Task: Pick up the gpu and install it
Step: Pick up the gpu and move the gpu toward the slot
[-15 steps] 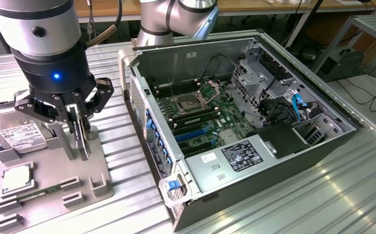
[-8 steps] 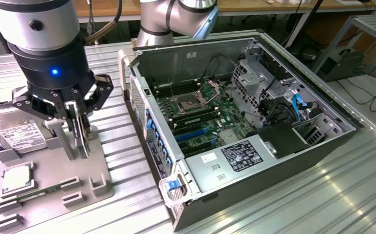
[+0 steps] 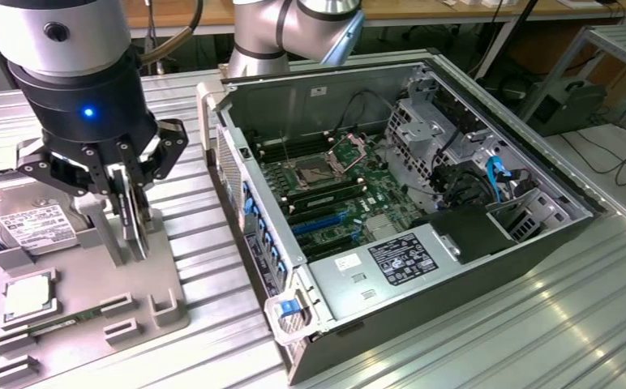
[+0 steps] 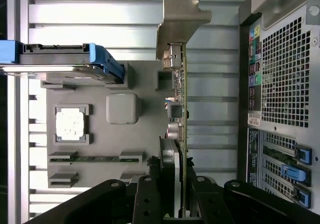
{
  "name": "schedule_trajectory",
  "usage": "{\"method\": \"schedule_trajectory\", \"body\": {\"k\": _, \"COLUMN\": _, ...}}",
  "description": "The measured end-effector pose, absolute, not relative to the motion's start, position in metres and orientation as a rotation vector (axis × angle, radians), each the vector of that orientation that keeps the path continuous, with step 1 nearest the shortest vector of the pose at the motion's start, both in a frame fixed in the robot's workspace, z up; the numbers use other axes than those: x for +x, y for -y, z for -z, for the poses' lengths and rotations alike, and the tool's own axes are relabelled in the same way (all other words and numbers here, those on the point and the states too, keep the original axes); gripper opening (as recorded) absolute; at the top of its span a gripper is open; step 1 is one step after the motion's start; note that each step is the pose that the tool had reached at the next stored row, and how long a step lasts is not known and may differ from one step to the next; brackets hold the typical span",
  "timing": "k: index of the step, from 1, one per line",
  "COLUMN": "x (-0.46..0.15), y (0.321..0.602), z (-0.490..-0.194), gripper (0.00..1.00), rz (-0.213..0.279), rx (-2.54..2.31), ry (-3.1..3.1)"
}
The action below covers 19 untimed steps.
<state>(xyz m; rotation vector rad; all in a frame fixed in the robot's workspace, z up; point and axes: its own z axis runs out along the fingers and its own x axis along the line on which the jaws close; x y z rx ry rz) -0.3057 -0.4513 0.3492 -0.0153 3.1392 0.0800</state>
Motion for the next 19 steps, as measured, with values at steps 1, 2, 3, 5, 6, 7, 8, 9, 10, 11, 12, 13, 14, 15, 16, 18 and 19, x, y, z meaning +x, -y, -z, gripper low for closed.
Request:
{"method": "schedule_trajectory", "body": {"k": 1, "x": -0.306, "y": 0.451, "z": -0.351, "gripper": 0.28, "rz": -0.08, "rx": -0.015, "ry": -3.139}}
{"method": "schedule_trajectory", "body": {"k": 2, "x": -0.306, "y": 0.451, "z": -0.352, "gripper": 0.28, "rz": -0.08, "rx": -0.015, "ry": -3.139}}
{"method": "schedule_trajectory", "body": {"k": 3, "x": -0.306, "y": 0.451, "z": -0.353, "gripper": 0.28, "rz": -0.08, "rx": -0.015, "ry": -3.139}}
{"method": "schedule_trajectory", "body": {"k": 5, "x": -0.306, "y": 0.451, "z": -0.354, "gripper": 0.28, "rz": -0.08, "rx": -0.015, "ry": -3.139}}
{"method": "schedule_trajectory", "body": {"k": 6, "x": -0.306, "y": 0.451, "z": -0.355, "gripper": 0.28, "rz": -0.08, "rx": -0.015, "ry": -3.139}}
{"method": "schedule_trajectory", "body": {"k": 7, "x": -0.306, "y": 0.451, "z": -0.355, "gripper": 0.28, "rz": -0.08, "rx": -0.015, "ry": -3.139}}
{"method": "schedule_trajectory", "body": {"k": 8, "x": -0.306, "y": 0.451, "z": -0.356, "gripper": 0.28, "rz": -0.08, "rx": -0.015, "ry": -3.139}}
{"method": "schedule_trajectory", "body": {"k": 9, "x": -0.306, "y": 0.451, "z": -0.357, "gripper": 0.28, "rz": -0.08, "rx": -0.015, "ry": -3.139}}
{"method": "schedule_trajectory", "body": {"k": 10, "x": -0.306, "y": 0.451, "z": -0.358, "gripper": 0.28, "rz": -0.08, "rx": -0.015, "ry": -3.139}}
{"method": "schedule_trajectory", "body": {"k": 11, "x": -0.306, "y": 0.451, "z": -0.358, "gripper": 0.28, "rz": -0.08, "rx": -0.015, "ry": -3.139}}
{"method": "schedule_trajectory", "body": {"k": 12, "x": -0.306, "y": 0.451, "z": -0.359, "gripper": 0.28, "rz": -0.08, "rx": -0.015, "ry": -3.139}}
{"method": "schedule_trajectory", "body": {"k": 13, "x": -0.306, "y": 0.451, "z": -0.36, "gripper": 0.28, "rz": -0.08, "rx": -0.015, "ry": -3.139}}
{"method": "schedule_trajectory", "body": {"k": 14, "x": -0.306, "y": 0.451, "z": -0.361, "gripper": 0.28, "rz": -0.08, "rx": -0.015, "ry": -3.139}}
{"method": "schedule_trajectory", "body": {"k": 15, "x": -0.306, "y": 0.451, "z": -0.361, "gripper": 0.28, "rz": -0.08, "rx": -0.015, "ry": -3.139}}
{"method": "schedule_trajectory", "body": {"k": 16, "x": -0.306, "y": 0.451, "z": -0.362, "gripper": 0.28, "rz": -0.08, "rx": -0.015, "ry": -3.139}}
{"method": "schedule_trajectory", "body": {"k": 18, "x": -0.306, "y": 0.451, "z": -0.363, "gripper": 0.28, "rz": -0.08, "rx": -0.015, "ry": -3.139}}
{"method": "schedule_trajectory", "body": {"k": 19, "x": -0.306, "y": 0.451, "z": -0.364, "gripper": 0.28, "rz": -0.08, "rx": -0.015, "ry": -3.139}}
